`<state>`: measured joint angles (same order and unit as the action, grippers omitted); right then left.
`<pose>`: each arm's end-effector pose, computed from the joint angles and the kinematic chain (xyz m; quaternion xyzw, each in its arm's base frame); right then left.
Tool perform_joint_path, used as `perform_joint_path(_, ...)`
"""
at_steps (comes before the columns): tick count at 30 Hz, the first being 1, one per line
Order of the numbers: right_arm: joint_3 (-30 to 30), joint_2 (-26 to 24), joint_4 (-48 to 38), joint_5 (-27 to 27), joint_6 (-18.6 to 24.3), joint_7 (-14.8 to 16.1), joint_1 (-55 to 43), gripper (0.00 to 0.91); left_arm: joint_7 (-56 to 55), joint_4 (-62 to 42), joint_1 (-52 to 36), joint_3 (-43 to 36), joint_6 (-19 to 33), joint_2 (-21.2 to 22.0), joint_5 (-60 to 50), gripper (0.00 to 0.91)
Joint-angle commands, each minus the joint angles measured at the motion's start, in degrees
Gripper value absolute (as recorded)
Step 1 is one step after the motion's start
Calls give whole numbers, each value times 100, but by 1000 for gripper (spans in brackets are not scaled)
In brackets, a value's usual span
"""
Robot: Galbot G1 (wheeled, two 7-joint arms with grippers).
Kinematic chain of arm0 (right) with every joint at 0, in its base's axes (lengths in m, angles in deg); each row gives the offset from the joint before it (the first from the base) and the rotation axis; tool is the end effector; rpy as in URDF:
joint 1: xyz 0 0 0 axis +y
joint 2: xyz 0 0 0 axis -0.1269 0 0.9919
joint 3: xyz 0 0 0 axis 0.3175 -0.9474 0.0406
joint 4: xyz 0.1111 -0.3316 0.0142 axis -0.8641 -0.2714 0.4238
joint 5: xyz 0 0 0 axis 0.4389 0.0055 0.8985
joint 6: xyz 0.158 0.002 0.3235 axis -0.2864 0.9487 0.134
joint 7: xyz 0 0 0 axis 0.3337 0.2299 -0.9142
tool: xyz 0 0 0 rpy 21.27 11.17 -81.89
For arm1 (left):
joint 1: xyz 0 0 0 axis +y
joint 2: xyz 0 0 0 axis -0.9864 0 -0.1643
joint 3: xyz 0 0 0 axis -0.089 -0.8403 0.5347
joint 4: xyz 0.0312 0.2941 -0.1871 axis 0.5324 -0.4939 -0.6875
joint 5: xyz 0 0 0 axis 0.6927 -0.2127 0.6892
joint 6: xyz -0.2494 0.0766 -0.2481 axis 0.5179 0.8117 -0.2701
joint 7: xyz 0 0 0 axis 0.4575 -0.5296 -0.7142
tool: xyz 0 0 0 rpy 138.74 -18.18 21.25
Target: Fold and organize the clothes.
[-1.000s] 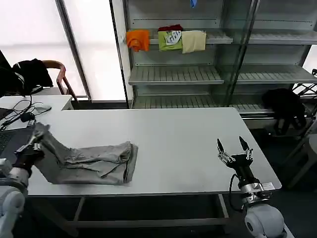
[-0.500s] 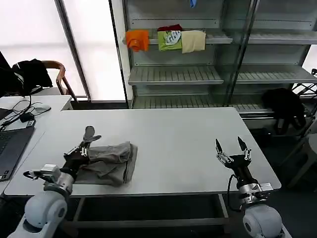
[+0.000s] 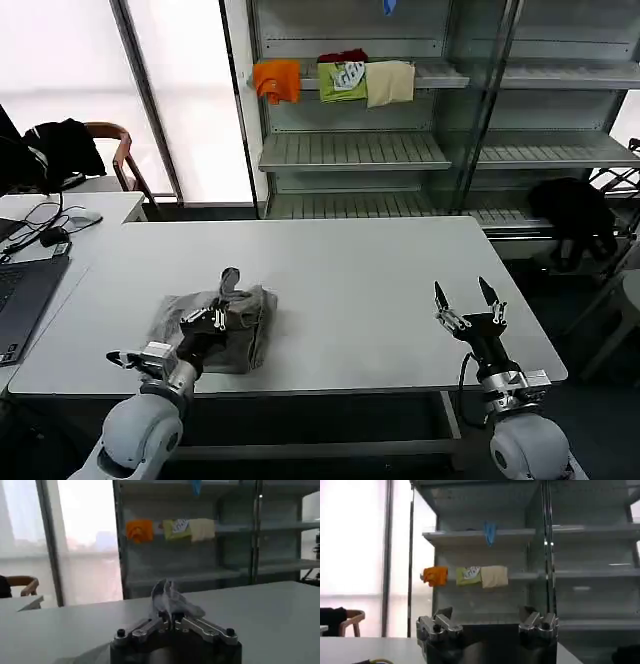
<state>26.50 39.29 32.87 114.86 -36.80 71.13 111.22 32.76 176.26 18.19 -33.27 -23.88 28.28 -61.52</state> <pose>0.2733 -0.0840 -0.2678 -0.0595 0.9952 0.0019 0.0780 0.2881 0.0505 -0.2426 -0.0947 -0.9910 -0.0388 0.0861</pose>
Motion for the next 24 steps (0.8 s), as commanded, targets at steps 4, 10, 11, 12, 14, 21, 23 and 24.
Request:
perform_joint_path(4,-95,66,-6,-46,-23,-2,-86,907,-444,-5,-294,-814,-54,81,-771,907)
perform_joint_path(10,-179,135,25,-139,-43,-5,-134,907,-594,95,-455,-1100,-22,84,-788,907)
perform_joint_path(11,-176,137,31,-140,-44,-5,-133,907,-599,139,-425,-1102,-25,77,-779,907)
perform_joint_path(12,-172,138,36,-138,-49,-9,-131,907,-637,237,-384,-1096,-44,55,-734,907)
perform_joint_path(14,-164,134,36,-139,-51,-12,-125,907,-709,349,-339,-1072,-36,28,-674,907)
perform_joint_path(21,-111,111,74,-134,-49,-10,-69,907,-571,643,4,142,-93,-328,-456,907)
perform_joint_path(23,-100,106,91,-134,-48,-7,-51,907,-393,452,242,708,-183,-469,-378,907)
perform_joint_path(24,-84,103,96,-133,-46,-1,-44,907,-314,350,346,980,-211,-513,-299,907)
